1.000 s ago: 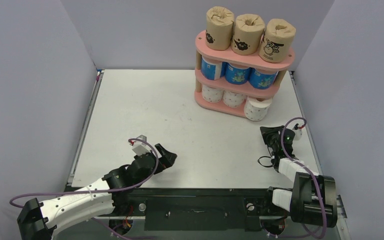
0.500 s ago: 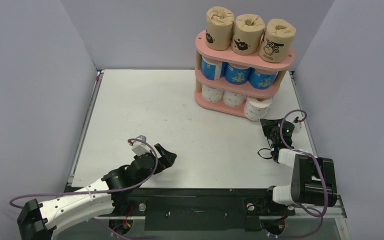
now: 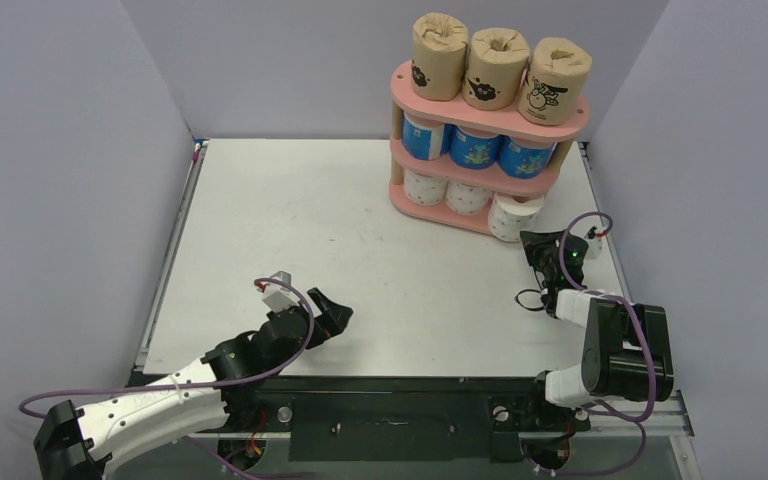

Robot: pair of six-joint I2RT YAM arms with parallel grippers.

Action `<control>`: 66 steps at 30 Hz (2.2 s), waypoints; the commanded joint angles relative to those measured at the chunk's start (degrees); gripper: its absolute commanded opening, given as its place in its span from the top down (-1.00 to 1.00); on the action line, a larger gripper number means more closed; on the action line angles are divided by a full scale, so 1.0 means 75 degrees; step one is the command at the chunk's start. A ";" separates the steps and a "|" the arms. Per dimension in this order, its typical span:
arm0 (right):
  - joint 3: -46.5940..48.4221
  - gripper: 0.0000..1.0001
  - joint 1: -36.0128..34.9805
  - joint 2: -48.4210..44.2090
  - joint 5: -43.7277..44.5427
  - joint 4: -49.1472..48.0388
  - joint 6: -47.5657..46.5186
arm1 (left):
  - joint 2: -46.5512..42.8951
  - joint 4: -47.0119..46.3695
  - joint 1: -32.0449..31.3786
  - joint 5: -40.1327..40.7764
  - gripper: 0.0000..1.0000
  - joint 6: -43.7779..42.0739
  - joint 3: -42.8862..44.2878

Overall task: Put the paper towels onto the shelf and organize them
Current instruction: Move the paper towel to the shelf.

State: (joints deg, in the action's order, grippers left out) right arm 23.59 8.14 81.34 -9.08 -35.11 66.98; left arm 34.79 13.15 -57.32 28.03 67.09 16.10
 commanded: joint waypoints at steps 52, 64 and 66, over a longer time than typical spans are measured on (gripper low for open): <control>0.0206 1.00 -0.0434 0.0153 0.0395 -0.0092 -0.0249 | -0.0189 0.0123 -0.0010 0.0108 -0.93 0.0057 0.0058; 0.1120 1.00 -0.0313 0.0876 0.0432 -0.0037 -0.0393 | -0.0369 0.0326 -0.0010 0.0176 -0.93 0.0137 -0.0041; 0.1259 1.00 -0.0312 0.0981 0.0446 0.0009 -0.0418 | -0.0372 0.0379 -0.0018 0.0193 -0.93 0.0137 -0.0033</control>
State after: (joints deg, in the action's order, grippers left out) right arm 29.30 5.32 87.79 -6.39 -32.12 64.77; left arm 32.32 15.35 -57.32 28.49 67.40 15.57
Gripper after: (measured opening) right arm 0.002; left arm 0.966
